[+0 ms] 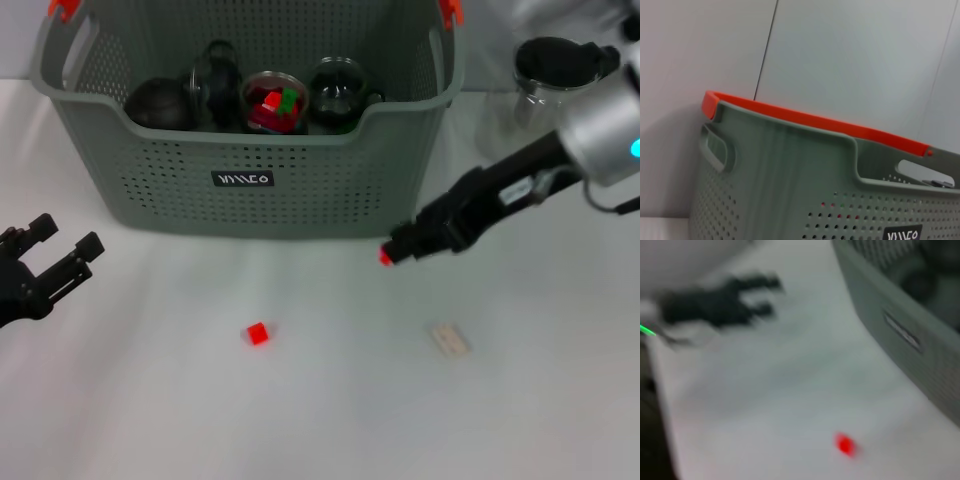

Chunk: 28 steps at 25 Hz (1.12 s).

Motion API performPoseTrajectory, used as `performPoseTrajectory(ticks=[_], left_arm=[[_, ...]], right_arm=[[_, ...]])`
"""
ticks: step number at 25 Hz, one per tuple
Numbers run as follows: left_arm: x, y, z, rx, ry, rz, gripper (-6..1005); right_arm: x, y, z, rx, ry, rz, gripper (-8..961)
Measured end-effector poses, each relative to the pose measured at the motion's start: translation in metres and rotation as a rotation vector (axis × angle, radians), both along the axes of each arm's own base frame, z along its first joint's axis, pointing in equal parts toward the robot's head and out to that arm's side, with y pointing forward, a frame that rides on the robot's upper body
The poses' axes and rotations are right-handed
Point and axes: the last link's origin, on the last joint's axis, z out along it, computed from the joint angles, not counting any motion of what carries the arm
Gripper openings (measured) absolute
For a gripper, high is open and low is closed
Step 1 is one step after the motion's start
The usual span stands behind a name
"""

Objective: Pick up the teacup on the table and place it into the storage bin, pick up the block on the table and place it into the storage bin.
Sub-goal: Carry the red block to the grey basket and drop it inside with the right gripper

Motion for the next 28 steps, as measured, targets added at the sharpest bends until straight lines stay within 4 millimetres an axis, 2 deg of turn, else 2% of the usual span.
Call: performPoseTrajectory(ticks=[2,6,9,12,16,20,23,28], left_arm=[[0.0,0.001,-0.001,-0.001,0.0,0.002,753],[0.0,0.001,-0.001,-0.001,0.0,0.002,753],[0.001,0.001,-0.001,-0.001,0.0,0.0,753],[0.003,0.003,-0.002,-0.002,-0.002,-0.007,753],[0.004,0.003,-0.003,-0.003,-0.01,-0.01,753],[0.005,0.004,-0.004,-0.005,-0.017,-0.011,753],[0.005,0.004,-0.004,-0.006,-0.018,-0.013,753],[0.006,0.005,-0.004,-0.005,-0.02,-0.016,753]], right_arm=[[-0.008,-0.001,0.021,-0.004,0.149,0.009,207],[-0.014,0.005,0.036,0.037,0.233,0.017,207],[-0.027,0.017,0.04,0.117,0.291,0.037,207],[-0.046,0.035,0.037,0.218,0.327,0.06,207],[-0.077,0.059,0.016,0.355,0.304,0.108,207],[-0.1,0.082,-0.016,0.477,0.22,0.155,207],[-0.11,0.098,-0.045,0.538,0.13,0.176,208],[-0.113,0.114,-0.076,0.57,0.032,0.165,208]])
